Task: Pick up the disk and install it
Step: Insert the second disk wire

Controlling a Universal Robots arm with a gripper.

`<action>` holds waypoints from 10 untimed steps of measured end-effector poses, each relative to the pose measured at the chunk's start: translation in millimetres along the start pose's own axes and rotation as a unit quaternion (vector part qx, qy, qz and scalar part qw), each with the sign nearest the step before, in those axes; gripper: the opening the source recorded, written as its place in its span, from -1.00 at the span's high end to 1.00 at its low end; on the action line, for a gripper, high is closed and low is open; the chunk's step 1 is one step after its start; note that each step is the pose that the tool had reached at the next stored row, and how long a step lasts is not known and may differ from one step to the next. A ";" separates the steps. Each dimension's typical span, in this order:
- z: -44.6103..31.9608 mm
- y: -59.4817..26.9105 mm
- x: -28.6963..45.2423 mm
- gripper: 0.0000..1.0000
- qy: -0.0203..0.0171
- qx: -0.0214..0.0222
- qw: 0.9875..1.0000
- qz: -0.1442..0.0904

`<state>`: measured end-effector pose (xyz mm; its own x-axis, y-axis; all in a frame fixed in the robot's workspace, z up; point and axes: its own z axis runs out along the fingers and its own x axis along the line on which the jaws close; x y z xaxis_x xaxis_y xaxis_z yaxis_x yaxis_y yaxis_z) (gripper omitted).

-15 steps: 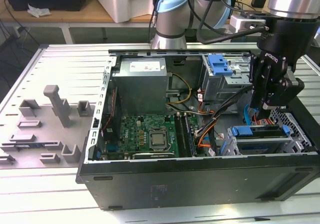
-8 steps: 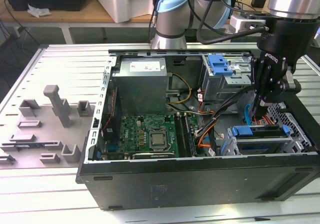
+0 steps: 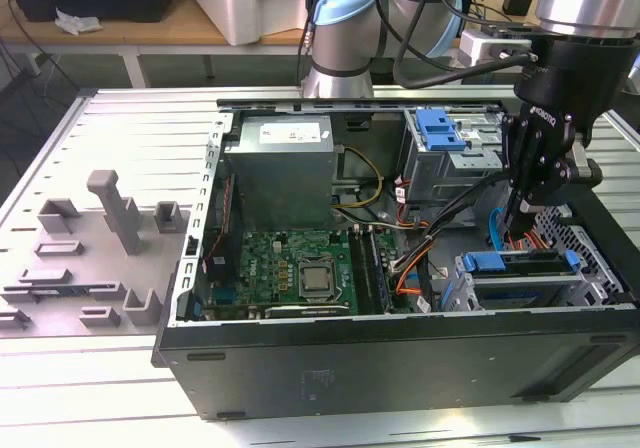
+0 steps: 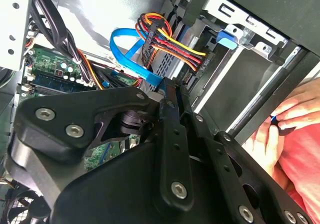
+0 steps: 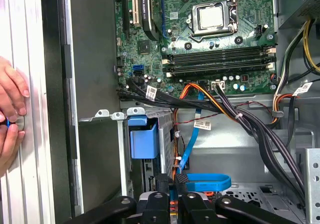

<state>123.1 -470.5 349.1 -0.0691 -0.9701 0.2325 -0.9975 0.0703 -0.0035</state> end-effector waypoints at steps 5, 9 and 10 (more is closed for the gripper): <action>0.1 0.0 0.0 0.53 0.000 0.000 1.000 0.000; 0.3 0.0 -0.7 0.53 0.005 0.000 1.000 0.000; 0.3 0.0 -0.7 0.53 0.007 0.000 1.000 0.000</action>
<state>123.1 -469.9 348.6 -0.0690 -0.9667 0.2463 -0.9975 0.0701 -0.0042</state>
